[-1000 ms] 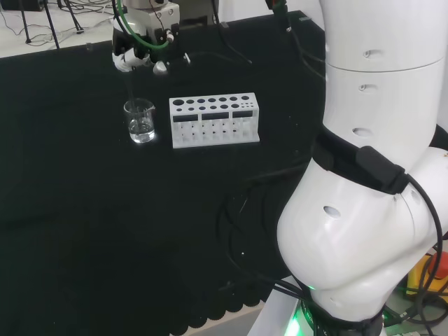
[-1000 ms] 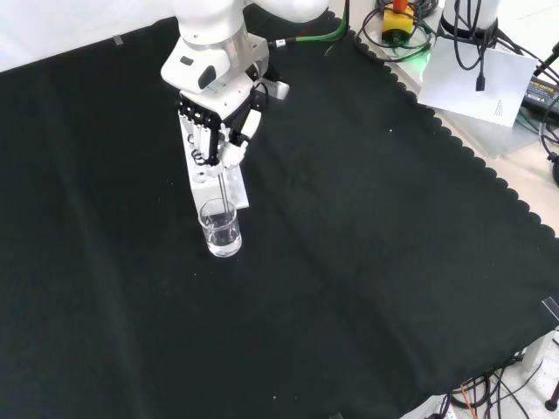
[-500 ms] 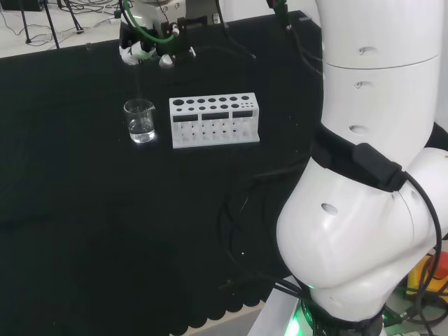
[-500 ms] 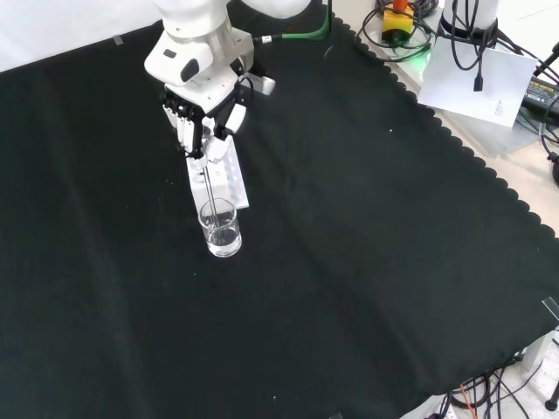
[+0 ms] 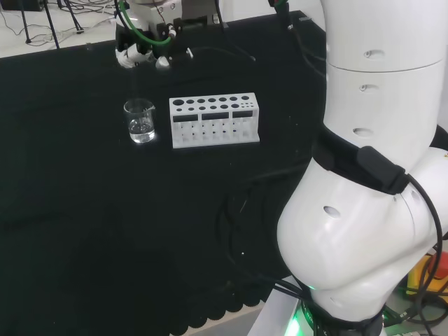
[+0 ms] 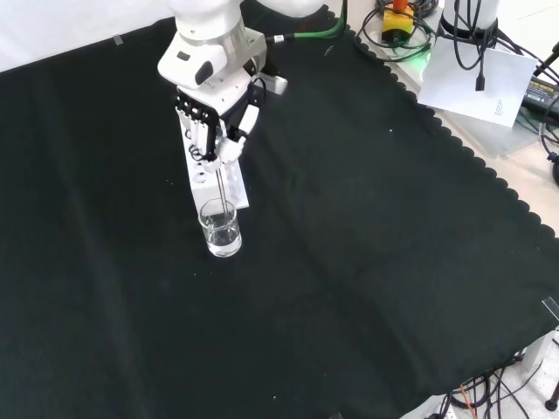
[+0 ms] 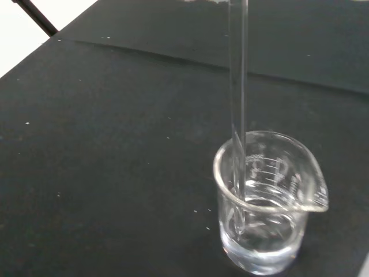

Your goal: Stir in the beaker to the left of the white test tube rack with the glass rod.

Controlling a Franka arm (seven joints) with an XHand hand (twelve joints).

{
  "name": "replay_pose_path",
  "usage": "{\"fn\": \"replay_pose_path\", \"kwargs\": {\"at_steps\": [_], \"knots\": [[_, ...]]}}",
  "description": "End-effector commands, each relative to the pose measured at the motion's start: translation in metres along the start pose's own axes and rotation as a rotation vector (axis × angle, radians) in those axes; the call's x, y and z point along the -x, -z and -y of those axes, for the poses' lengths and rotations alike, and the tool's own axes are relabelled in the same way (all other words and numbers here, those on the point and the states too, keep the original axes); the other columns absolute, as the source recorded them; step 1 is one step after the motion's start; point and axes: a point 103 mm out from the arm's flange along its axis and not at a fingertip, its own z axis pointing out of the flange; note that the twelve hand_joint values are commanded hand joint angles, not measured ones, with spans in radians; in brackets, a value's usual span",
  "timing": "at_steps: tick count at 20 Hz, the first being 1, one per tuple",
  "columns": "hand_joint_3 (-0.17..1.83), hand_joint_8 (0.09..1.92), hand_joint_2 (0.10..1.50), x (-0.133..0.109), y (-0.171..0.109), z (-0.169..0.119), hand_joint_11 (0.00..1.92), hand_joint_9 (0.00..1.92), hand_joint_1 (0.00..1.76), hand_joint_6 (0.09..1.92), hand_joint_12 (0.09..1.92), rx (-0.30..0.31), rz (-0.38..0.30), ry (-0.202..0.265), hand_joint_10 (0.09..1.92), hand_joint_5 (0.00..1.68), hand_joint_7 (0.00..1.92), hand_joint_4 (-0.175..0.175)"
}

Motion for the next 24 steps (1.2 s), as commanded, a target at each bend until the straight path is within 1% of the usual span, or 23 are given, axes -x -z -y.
{"fn": "replay_pose_path", "kwargs": {"at_steps": [1, 5, 8, 12, 14, 18, 20, 24], "knots": [[-0.17, 0.94, 1.11, -0.006, -0.002, -0.016, 1.59, 1.61, 1.31, 0.41, 0.74, 0.005, -0.007, 0.022, 0.72, 1.17, 1.21, -0.175], [-0.17, 0.94, 1.11, 0.011, -0.001, -0.015, 1.59, 1.61, 1.31, 0.42, 0.74, 0.002, -0.007, 0.005, 0.73, 1.17, 1.21, -0.175], [-0.17, 0.94, 1.11, 0.030, 0.000, -0.003, 1.59, 1.61, 1.31, 0.42, 0.74, -0.002, -0.006, -0.024, 0.73, 1.17, 1.21, -0.175], [-0.17, 0.95, 1.11, 0.040, 0.001, 0.012, 1.59, 1.61, 1.31, 0.42, 0.74, -0.004, -0.003, -0.048, 0.73, 1.17, 1.21, -0.175], [-0.17, 0.95, 1.11, 0.037, 0.003, 0.016, 1.59, 1.61, 1.31, 0.42, 0.74, -0.001, -0.002, -0.047, 0.73, 1.17, 1.21, -0.175], [-0.17, 0.95, 1.11, 0.019, 0.006, 0.016, 1.59, 1.61, 1.31, 0.43, 0.74, 0.005, 0.002, -0.017, 0.73, 1.17, 1.20, -0.175], [-0.17, 0.95, 1.11, 0.002, 0.005, 0.008, 1.59, 1.61, 1.31, 0.43, 0.74, 0.006, 0.007, 0.008, 0.73, 1.17, 1.20, -0.175], [-0.17, 0.95, 1.11, -0.005, 0.003, -0.005, 1.59, 1.61, 1.31, 0.43, 0.75, 0.007, 0.005, 0.030, 0.73, 1.16, 1.20, -0.175]]}}
